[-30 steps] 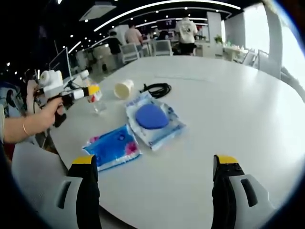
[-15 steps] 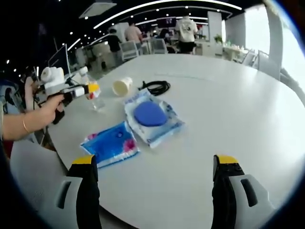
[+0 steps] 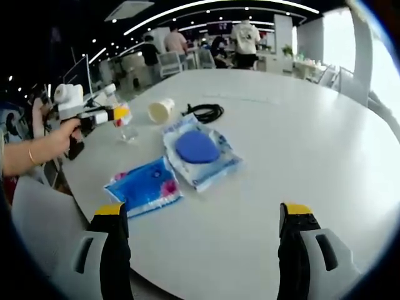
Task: Arrange the tabletop items into an orderly group along one side of the table until the central work area is clear of visible clutter.
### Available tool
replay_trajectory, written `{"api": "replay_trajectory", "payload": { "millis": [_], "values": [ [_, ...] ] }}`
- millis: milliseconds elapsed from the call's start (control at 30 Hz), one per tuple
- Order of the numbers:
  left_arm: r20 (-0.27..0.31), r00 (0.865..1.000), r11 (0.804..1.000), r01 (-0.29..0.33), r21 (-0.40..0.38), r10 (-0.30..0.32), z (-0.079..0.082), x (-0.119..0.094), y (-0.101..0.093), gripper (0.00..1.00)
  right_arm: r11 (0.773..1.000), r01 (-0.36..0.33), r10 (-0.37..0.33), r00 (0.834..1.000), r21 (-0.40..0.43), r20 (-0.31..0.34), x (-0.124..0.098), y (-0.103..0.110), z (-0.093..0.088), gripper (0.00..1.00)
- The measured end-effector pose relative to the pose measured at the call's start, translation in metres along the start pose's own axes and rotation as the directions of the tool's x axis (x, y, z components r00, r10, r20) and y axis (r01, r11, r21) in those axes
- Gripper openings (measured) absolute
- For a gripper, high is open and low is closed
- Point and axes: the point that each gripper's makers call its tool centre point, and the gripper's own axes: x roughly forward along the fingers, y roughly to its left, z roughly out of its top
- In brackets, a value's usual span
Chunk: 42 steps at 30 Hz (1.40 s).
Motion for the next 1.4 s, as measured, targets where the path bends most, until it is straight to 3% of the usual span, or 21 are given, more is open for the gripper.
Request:
{"api": "replay_trajectory", "payload": {
  "millis": [333, 500, 567, 1133, 1233, 1400],
  "values": [
    [0.016, 0.995, 0.995, 0.093, 0.034, -0.094, 0.000, 0.002, 0.000, 0.39, 1.000, -0.015, 0.016, 1.000, -0.008, 0.019, 0.000, 0.003, 0.004, 0.99],
    [0.016, 0.991, 0.990, 0.129, 0.049, -0.130, 0.000, 0.002, -0.001, 0.39, 0.997, -0.077, 0.078, 0.995, -0.010, 0.061, -0.002, 0.015, 0.013, 0.99],
    [0.014, 0.991, 0.989, 0.135, 0.054, -0.136, 0.000, 0.002, -0.002, 0.39, 0.994, -0.106, 0.105, 0.991, 0.006, 0.079, -0.003, 0.020, 0.016, 0.99],
    [0.004, 0.992, 0.992, 0.124, 0.011, -0.124, 0.001, 0.003, 0.003, 0.37, 0.991, -0.118, 0.123, 0.987, -0.056, 0.104, -0.004, 0.027, 0.023, 1.00],
    [0.006, 0.990, 0.990, 0.142, 0.017, -0.142, 0.006, 0.003, 0.005, 0.38, 0.989, -0.142, 0.146, 0.981, -0.040, 0.127, -0.005, 0.030, 0.028, 1.00],
    [0.048, 0.988, 0.988, 0.147, 0.051, -0.149, 0.030, 0.004, 0.017, 0.38, 0.989, -0.147, 0.148, 0.978, -0.020, 0.146, -0.007, 0.028, 0.031, 1.00]
  ]
}}
